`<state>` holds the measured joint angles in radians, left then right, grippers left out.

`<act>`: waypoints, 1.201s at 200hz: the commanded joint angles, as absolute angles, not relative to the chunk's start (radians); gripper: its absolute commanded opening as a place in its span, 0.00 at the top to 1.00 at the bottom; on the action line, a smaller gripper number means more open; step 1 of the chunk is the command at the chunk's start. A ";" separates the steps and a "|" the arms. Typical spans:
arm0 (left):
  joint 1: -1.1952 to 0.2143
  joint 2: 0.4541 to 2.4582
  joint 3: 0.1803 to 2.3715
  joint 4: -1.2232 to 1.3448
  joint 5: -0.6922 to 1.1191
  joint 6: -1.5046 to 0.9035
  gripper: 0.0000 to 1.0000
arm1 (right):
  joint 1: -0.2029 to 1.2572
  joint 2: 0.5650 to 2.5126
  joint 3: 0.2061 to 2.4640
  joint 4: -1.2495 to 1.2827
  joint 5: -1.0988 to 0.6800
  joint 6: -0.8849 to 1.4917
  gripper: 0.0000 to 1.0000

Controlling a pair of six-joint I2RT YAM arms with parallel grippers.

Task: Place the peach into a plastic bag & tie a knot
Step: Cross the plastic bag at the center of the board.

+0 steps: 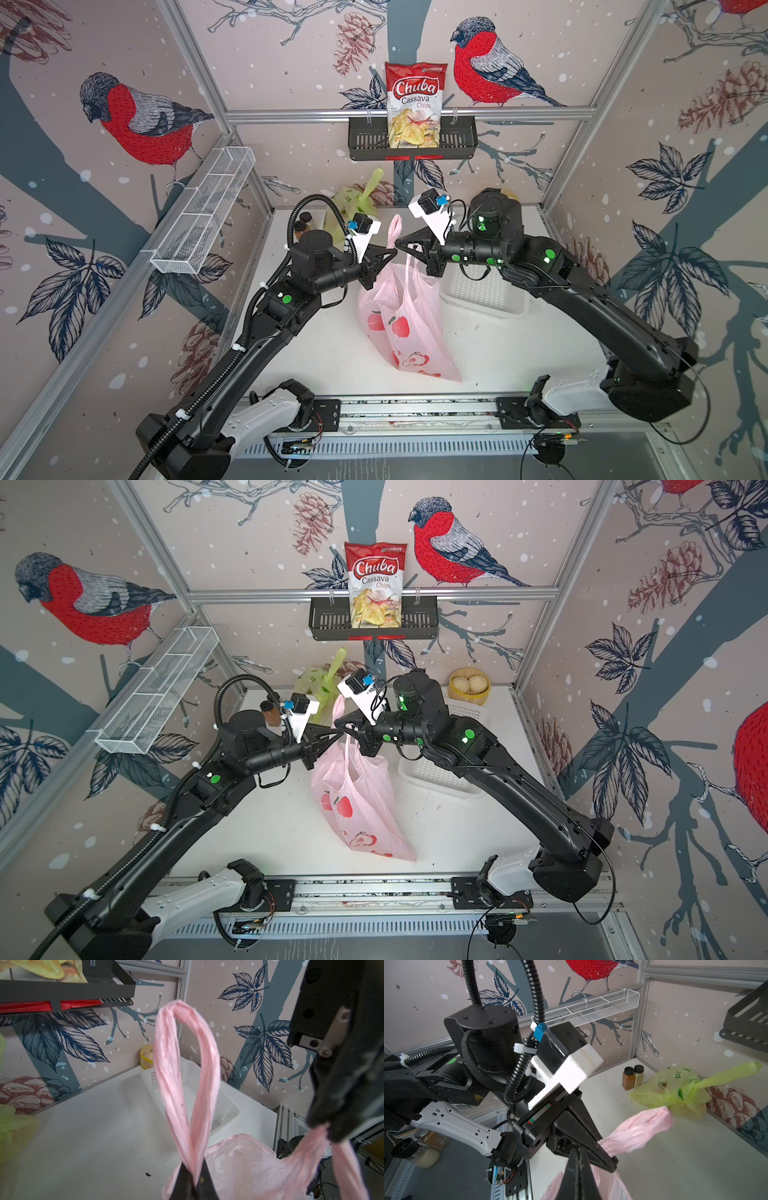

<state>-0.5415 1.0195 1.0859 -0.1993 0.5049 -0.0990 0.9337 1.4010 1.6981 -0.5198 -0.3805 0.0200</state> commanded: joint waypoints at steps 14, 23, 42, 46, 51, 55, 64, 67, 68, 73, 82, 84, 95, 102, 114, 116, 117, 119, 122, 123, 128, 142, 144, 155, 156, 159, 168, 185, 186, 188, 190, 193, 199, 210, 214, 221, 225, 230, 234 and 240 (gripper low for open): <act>-0.573 1.042 1.096 -0.213 0.510 -0.080 1.00 | 0.914 1.449 1.723 -0.470 -0.451 0.060 1.00; -0.585 1.057 1.104 -0.228 0.494 -0.069 1.00 | 0.914 1.461 1.726 -0.480 -0.457 0.061 1.00; -0.608 1.080 1.115 -0.248 0.467 -0.050 1.00 | 0.908 1.475 1.720 -0.496 -0.442 0.077 1.00; -0.610 1.082 1.116 -0.247 0.464 -0.048 1.00 | 0.903 1.477 1.719 -0.500 -0.443 0.081 1.00; -0.612 1.083 1.118 -0.245 0.462 -0.048 1.00 | 0.897 1.479 1.717 -0.504 -0.447 0.086 1.00; -0.612 1.082 1.116 -0.242 0.461 -0.049 1.00 | 0.892 1.481 1.714 -0.505 -0.449 0.090 1.00; -0.612 1.077 1.115 -0.230 0.460 -0.051 1.00 | 0.881 1.483 1.709 -0.508 -0.458 0.097 1.00; -0.612 1.076 1.115 -0.226 0.461 -0.051 1.00 | 0.877 1.484 1.710 -0.510 -0.461 0.098 1.00; -0.611 1.076 1.115 -0.225 0.462 -0.051 1.00 | 0.875 1.484 1.710 -0.510 -0.463 0.098 1.00; -0.612 1.074 1.117 -0.225 0.463 -0.049 1.00 | 0.868 1.488 1.713 -0.516 -0.474 0.100 1.00; -0.611 1.075 1.125 -0.230 0.460 -0.044 1.00 | 0.852 1.497 1.728 -0.531 -0.493 0.100 1.00; -0.612 1.075 1.131 -0.232 0.459 -0.042 1.00 | 0.848 1.500 1.732 -0.536 -0.497 0.102 1.00; -0.614 1.083 1.152 -0.256 0.455 -0.029 1.00 | 0.822 1.522 1.763 -0.566 -0.543 0.100 1.00; -0.616 1.092 1.165 -0.271 0.453 -0.020 1.00 | 0.808 1.539 1.788 -0.589 -0.562 0.095 1.00; -0.619 1.109 1.190 -0.299 0.447 -0.007 1.00 | 0.799 1.571 1.826 -0.635 -0.576 0.076 1.00; -0.620 1.112 1.193 -0.306 0.446 -0.005 1.00 | 0.799 1.574 1.831 -0.642 -0.578 0.072 1.00; -0.621 1.114 1.195 -0.308 0.445 -0.003 1.00 | 0.799 1.576 1.834 -0.646 -0.578 0.070 1.00; -0.622 1.117 1.199 -0.312 0.445 -0.001 1.00 | 0.799 1.581 1.840 -0.653 -0.581 0.066 1.00; -0.624 1.119 1.203 -0.319 0.443 0.001 1.00 | 0.799 1.586 1.846 -0.661 -0.582 0.060 1.00; -0.623 1.121 1.204 -0.321 0.442 0.002 1.00 | 0.799 1.588 1.847 -0.663 -0.583 0.058 1.00; -0.625 1.126 1.210 -0.327 0.440 0.005 1.00 | 0.800 1.594 1.852 -0.668 -0.589 0.051 1.00; -0.626 1.136 1.220 -0.343 0.439 0.011 1.00 | 0.800 1.606 1.856 -0.682 -0.592 0.032 1.00; -0.626 1.137 1.221 -0.344 0.438 0.011 1.00 | 0.800 1.607 1.856 -0.684 -0.592 0.030 1.00; -0.626 1.138 1.227 -0.354 0.440 0.015 1.00 | 0.801 1.612 1.858 -0.694 -0.593 0.017 1.00; -0.626 1.139 1.227 -0.355 0.440 0.015 1.00 | 0.800 1.611 1.858 -0.695 -0.594 0.016 1.00; -0.626 1.139 1.229 -0.359 0.442 0.017 1.00 | 0.799 1.613 1.858 -0.699 -0.594 0.012 1.00; -0.626 1.140 1.234 -0.366 0.447 0.021 1.00 | 0.799 1.614 1.859 -0.709 -0.596 -0.001 1.00; -0.626 1.145 1.247 -0.382 0.459 0.027 1.00 | 0.796 1.616 1.863 -0.727 -0.592 -0.020 1.00; -0.626 1.145 1.248 -0.384 0.459 0.028 1.00 | 0.796 1.617 1.864 -0.729 -0.593 -0.021 1.00; -0.626 1.145 1.250 -0.387 0.460 0.029 0.99 | 0.796 1.616 1.864 -0.730 -0.593 -0.022 1.00; -0.626 1.146 1.251 -0.389 0.461 0.029 0.98 | 0.795 1.617 1.864 -0.732 -0.592 -0.024 1.00; -0.625 1.148 1.254 -0.392 0.463 0.030 0.97 | 0.795 1.617 1.863 -0.734 -0.592 -0.027 1.00; -0.625 1.151 1.259 -0.400 0.466 0.034 0.95 | 0.794 1.618 1.864 -0.740 -0.594 -0.034 1.00; -0.624 1.158 1.269 -0.414 0.469 0.038 0.91 | 0.793 1.620 1.866 -0.749 -0.595 -0.043 1.00; -0.625 1.162 1.272 -0.419 0.472 0.039 0.90 | 0.793 1.622 1.869 -0.753 -0.598 -0.045 1.00; -0.624 1.166 1.276 -0.427 0.475 0.043 0.87 | 0.793 1.623 1.873 -0.760 -0.601 -0.052 1.00; -0.624 1.167 1.277 -0.431 0.476 0.044 0.85 | 0.793 1.624 1.874 -0.764 -0.603 -0.055 1.00; -0.624 1.169 1.279 -0.434 0.477 0.046 0.81 | 0.794 1.624 1.877 -0.767 -0.604 -0.058 1.00; -0.624 1.170 1.281 -0.437 0.478 0.048 0.79 | 0.794 1.625 1.876 -0.768 -0.603 -0.060 1.00; -0.623 1.171 1.282 -0.440 0.482 0.049 0.74 | 0.793 1.623 1.876 -0.769 -0.603 -0.064 1.00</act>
